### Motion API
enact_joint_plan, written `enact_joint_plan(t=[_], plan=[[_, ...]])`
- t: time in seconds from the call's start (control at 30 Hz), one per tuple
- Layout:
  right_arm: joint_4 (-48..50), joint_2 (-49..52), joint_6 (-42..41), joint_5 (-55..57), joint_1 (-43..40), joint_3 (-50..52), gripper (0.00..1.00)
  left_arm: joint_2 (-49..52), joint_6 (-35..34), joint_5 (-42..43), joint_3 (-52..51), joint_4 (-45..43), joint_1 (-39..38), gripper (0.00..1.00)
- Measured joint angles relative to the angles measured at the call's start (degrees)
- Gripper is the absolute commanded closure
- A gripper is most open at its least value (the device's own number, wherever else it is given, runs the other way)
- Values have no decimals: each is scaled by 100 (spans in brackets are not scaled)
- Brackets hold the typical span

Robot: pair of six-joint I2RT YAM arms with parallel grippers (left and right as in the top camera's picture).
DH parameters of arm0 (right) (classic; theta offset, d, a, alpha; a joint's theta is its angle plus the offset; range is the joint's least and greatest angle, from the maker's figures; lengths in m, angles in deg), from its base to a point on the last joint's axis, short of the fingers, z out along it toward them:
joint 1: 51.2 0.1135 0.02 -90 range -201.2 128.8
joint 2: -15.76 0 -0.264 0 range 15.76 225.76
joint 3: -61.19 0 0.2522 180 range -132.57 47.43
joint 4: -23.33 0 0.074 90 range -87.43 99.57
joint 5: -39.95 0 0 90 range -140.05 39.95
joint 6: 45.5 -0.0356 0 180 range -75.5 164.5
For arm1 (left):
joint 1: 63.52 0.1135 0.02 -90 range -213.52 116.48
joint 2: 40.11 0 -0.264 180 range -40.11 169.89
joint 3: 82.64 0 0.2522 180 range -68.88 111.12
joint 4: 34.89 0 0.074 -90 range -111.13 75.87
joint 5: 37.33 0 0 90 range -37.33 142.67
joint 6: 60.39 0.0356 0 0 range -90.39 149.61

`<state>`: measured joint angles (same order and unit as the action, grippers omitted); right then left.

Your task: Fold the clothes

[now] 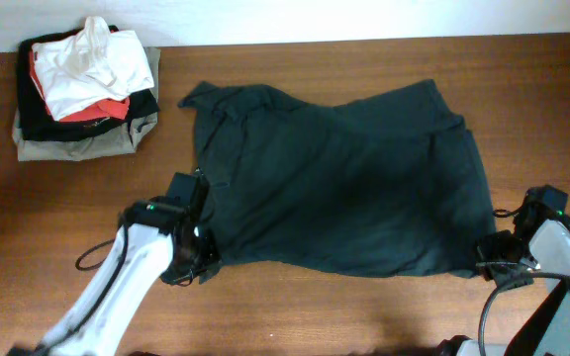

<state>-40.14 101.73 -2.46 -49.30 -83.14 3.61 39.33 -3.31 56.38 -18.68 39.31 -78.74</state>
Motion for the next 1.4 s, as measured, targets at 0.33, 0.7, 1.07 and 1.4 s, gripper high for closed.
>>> enact_joint_plan(t=[0.33, 0.7, 1.07, 1.4], plan=[[-544, -1235, 4, -20, -109, -13, 96, -1537, -2, -160, 120, 254, -208, 99], [-953, -2173, -208, -13, -109, -13, 96, -2400, -2, -728, 527, 321, -208, 99], [-1729, -2653, 216, 92, -109, -1405, 96, -1836, -2, -1220, 1849, 310, -208, 99], [-898, -1233, 267, 48, -109, -1419, 96, 431, 0, -1305, 1912, -409, -212, 99]])
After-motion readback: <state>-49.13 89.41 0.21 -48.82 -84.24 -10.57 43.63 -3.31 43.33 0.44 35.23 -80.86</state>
